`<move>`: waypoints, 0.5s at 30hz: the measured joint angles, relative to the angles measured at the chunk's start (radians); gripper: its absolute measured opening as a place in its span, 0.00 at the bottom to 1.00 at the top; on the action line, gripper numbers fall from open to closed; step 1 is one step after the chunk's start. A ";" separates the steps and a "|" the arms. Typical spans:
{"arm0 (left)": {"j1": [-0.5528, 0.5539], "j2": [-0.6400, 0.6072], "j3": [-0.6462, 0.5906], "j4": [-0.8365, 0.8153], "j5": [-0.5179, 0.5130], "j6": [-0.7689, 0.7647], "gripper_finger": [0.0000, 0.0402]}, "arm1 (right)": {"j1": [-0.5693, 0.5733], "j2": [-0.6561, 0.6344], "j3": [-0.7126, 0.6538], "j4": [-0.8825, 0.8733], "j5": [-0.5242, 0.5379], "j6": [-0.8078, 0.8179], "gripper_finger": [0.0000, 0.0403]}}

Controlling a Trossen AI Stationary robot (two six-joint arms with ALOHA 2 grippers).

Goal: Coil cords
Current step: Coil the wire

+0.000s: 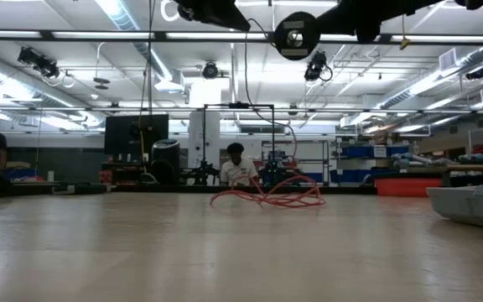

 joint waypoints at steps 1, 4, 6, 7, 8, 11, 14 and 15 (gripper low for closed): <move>0.000 0.000 0.000 -0.005 -0.012 0.000 0.00 | 0.000 -0.001 0.000 0.003 -0.012 0.000 0.00; 0.000 0.000 0.000 -0.017 -0.049 0.000 0.00 | 0.001 -0.006 0.000 -0.001 -0.017 -0.021 0.00; 0.000 0.000 0.000 -0.009 -0.058 0.000 0.00 | 0.001 -0.006 0.000 -0.037 -0.016 -0.039 0.00; 0.000 0.000 0.000 -0.003 -0.058 -0.003 0.00 | 0.000 -0.006 0.000 -0.060 -0.017 -0.042 0.00; -0.001 0.000 0.002 -0.003 -0.058 -0.005 0.00 | -0.006 -0.005 0.000 -0.085 -0.016 -0.049 0.00; -0.002 0.001 0.018 0.005 -0.037 -0.039 0.00 | -0.022 0.008 0.000 -0.111 0.028 -0.072 0.00; -0.002 0.001 0.028 0.018 0.031 -0.087 0.00 | -0.043 0.023 0.000 -0.098 0.079 -0.087 0.00; -0.002 0.001 0.028 0.025 0.053 -0.102 0.00 | -0.052 0.026 0.000 -0.096 0.088 -0.087 0.00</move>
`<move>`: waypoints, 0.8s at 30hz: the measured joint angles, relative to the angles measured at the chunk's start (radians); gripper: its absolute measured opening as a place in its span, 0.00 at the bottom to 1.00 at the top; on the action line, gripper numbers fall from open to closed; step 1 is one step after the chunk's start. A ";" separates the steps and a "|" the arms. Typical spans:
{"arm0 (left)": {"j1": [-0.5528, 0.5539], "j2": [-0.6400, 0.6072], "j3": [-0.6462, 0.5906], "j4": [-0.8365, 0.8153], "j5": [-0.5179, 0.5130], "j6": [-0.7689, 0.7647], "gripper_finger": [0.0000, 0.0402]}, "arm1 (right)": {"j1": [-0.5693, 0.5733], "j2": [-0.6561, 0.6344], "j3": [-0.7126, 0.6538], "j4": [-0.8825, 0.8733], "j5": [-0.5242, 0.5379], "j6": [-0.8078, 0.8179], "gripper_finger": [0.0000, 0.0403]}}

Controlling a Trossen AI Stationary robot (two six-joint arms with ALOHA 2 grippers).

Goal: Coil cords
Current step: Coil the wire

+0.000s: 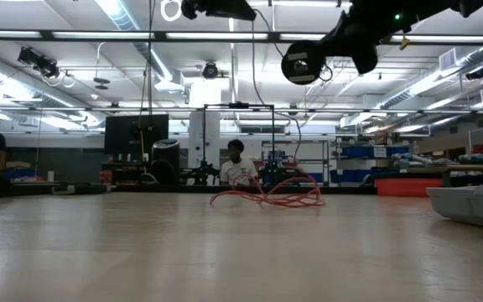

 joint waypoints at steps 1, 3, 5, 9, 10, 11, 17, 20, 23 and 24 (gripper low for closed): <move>0.000 0.000 0.000 0.010 0.021 -0.007 0.00 | -0.010 0.004 0.000 0.011 0.004 0.001 0.00; 0.000 0.000 0.000 0.022 0.050 -0.019 0.00 | -0.027 0.012 0.000 0.021 0.010 0.001 0.00; 0.000 0.001 0.000 0.025 0.067 -0.035 0.00 | -0.041 0.022 0.000 0.049 0.012 0.007 0.00; 0.000 0.006 0.000 0.039 0.102 -0.061 0.00 | -0.067 0.053 0.000 0.118 0.015 0.011 0.01; 0.000 0.011 0.000 0.052 0.116 -0.063 0.00 | -0.074 0.064 0.000 0.146 0.020 0.011 0.01; 0.000 0.017 0.000 0.058 0.129 -0.062 0.00 | -0.080 0.076 0.000 0.178 0.025 0.010 0.01; 0.002 0.079 0.000 0.124 0.235 -0.050 0.00 | -0.102 0.144 0.000 0.376 0.028 0.011 0.01; 0.004 0.102 0.000 0.125 0.236 -0.011 0.00 | -0.101 0.160 0.000 0.430 -0.005 0.013 0.01; 0.010 0.104 0.000 0.121 0.236 0.002 0.00 | -0.096 0.160 0.000 0.448 -0.091 0.075 0.01; 0.014 0.104 0.000 0.122 0.235 0.002 0.00 | -0.095 0.159 0.000 0.451 -0.128 0.101 0.01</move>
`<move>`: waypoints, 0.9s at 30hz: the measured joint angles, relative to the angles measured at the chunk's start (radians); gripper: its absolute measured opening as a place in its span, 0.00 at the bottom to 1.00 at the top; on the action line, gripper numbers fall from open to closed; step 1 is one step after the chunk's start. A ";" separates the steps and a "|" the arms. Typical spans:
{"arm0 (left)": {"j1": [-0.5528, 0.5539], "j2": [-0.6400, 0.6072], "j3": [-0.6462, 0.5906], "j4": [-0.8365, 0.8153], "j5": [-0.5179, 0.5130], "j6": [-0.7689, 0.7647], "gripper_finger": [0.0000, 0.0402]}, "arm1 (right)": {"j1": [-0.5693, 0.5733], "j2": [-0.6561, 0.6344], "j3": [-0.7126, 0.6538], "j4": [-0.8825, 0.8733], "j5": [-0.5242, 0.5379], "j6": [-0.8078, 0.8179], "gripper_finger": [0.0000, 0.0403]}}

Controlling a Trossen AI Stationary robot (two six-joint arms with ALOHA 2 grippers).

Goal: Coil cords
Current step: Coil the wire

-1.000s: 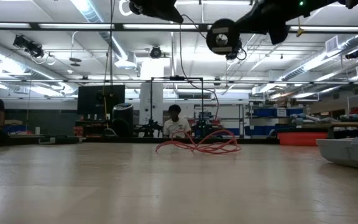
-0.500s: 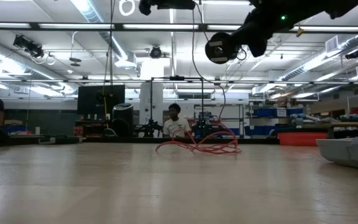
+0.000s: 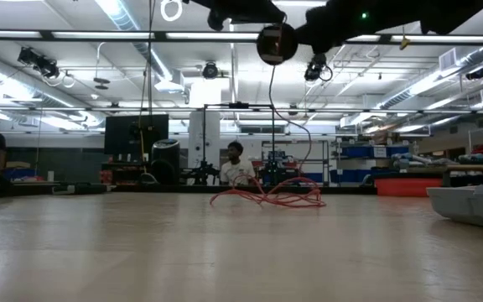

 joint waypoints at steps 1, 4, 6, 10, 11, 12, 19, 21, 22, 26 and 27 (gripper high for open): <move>0.002 -0.001 0.000 0.001 -0.002 0.000 0.00 | 0.000 -0.001 0.000 0.002 -0.030 0.023 0.01; 0.004 0.000 0.000 0.001 -0.004 0.000 0.00 | 0.000 -0.002 0.000 0.014 -0.111 0.082 0.01; 0.003 0.000 0.000 0.010 -0.004 0.001 0.00 | 0.000 -0.003 0.000 0.012 -0.138 0.103 0.01; 0.002 0.000 0.000 0.041 -0.003 0.002 0.00 | 0.001 -0.003 0.000 -0.015 -0.092 0.118 0.00; 0.002 -0.001 0.000 0.057 -0.003 0.002 0.00 | 0.001 -0.003 0.000 -0.022 -0.064 0.117 0.00; 0.001 -0.001 0.000 0.070 0.001 0.007 0.00 | 0.000 -0.003 0.000 -0.031 -0.045 0.115 0.00; -0.006 -0.001 0.000 0.097 0.026 0.031 0.00 | -0.008 -0.003 0.000 -0.048 -0.024 0.112 0.00; -0.010 -0.001 0.000 0.117 0.027 0.046 0.00 | -0.012 -0.003 0.000 -0.048 -0.022 0.120 0.00; -0.011 -0.001 0.000 0.125 0.027 0.048 0.00 | -0.012 -0.003 0.000 -0.048 -0.022 0.120 0.00; -0.014 -0.001 0.000 0.157 0.055 0.050 0.00 | -0.009 -0.003 0.000 -0.034 -0.039 0.120 0.00; -0.014 -0.001 0.000 0.161 0.065 0.053 0.00 | -0.008 -0.003 0.000 -0.027 -0.051 0.120 0.00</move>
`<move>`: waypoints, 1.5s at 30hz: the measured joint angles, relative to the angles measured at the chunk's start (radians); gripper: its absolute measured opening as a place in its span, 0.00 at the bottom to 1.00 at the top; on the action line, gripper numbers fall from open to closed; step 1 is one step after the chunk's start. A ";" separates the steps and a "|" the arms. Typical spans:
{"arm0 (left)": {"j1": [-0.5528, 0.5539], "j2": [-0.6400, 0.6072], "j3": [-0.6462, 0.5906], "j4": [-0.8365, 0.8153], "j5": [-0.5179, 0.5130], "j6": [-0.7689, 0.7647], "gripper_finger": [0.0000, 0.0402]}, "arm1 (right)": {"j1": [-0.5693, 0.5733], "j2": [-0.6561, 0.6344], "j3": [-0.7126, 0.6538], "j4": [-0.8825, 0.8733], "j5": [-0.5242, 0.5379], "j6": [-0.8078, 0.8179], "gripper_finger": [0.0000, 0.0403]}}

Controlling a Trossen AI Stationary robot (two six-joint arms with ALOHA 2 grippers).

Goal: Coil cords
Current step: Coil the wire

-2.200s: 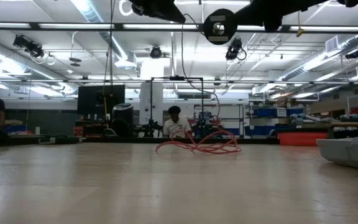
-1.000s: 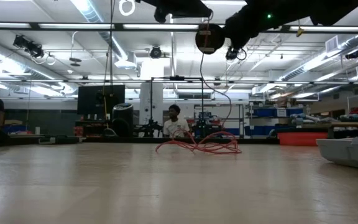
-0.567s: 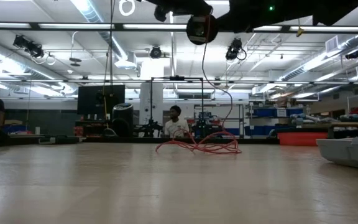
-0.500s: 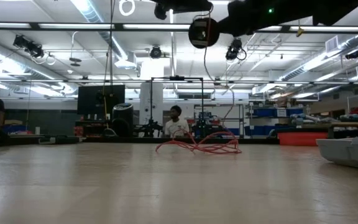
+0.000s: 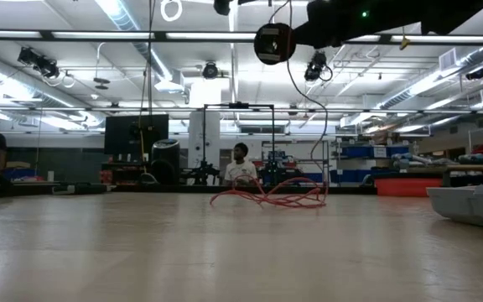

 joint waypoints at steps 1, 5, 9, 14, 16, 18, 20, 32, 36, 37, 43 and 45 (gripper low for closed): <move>0.000 0.000 0.000 0.006 0.007 0.006 0.00 | 0.002 0.000 0.000 0.008 -0.016 0.001 0.00; 0.000 0.013 0.000 0.014 0.016 0.027 0.00 | 0.016 0.000 0.000 0.046 -0.054 0.025 0.00; 0.002 0.035 0.000 0.026 0.017 0.042 0.00 | 0.035 0.000 0.000 0.052 -0.059 0.025 0.00; 0.010 0.049 0.000 0.036 0.009 0.044 0.00 | 0.053 0.000 0.000 0.070 -0.103 0.030 0.00; 0.010 0.049 0.000 0.042 0.011 0.044 0.00 | 0.057 0.000 0.000 0.081 -0.125 0.047 0.00; 0.009 0.050 0.000 0.040 0.018 0.048 0.00 | 0.060 0.000 0.000 0.085 -0.140 0.062 0.00; 0.010 0.051 0.000 0.034 0.044 0.048 0.00 | 0.061 0.000 0.000 0.081 -0.145 0.068 0.00; 0.010 0.051 0.066 -0.135 0.052 0.014 0.00 | 0.060 0.000 0.000 0.105 -0.090 0.070 0.00; 0.016 0.051 0.066 -0.183 0.052 0.014 0.00 | 0.060 -0.001 0.000 0.139 -0.085 0.061 0.01; 0.016 0.051 0.066 -0.188 0.052 0.014 0.00 | 0.060 -0.001 0.000 0.145 -0.085 0.054 0.01; 0.016 0.051 0.066 -0.234 0.047 -0.005 0.00 | 0.060 -0.001 0.000 0.166 -0.083 0.015 0.01; 0.016 0.051 0.066 -0.256 0.022 -0.012 0.00 | 0.060 -0.001 0.000 0.187 -0.083 0.015 0.01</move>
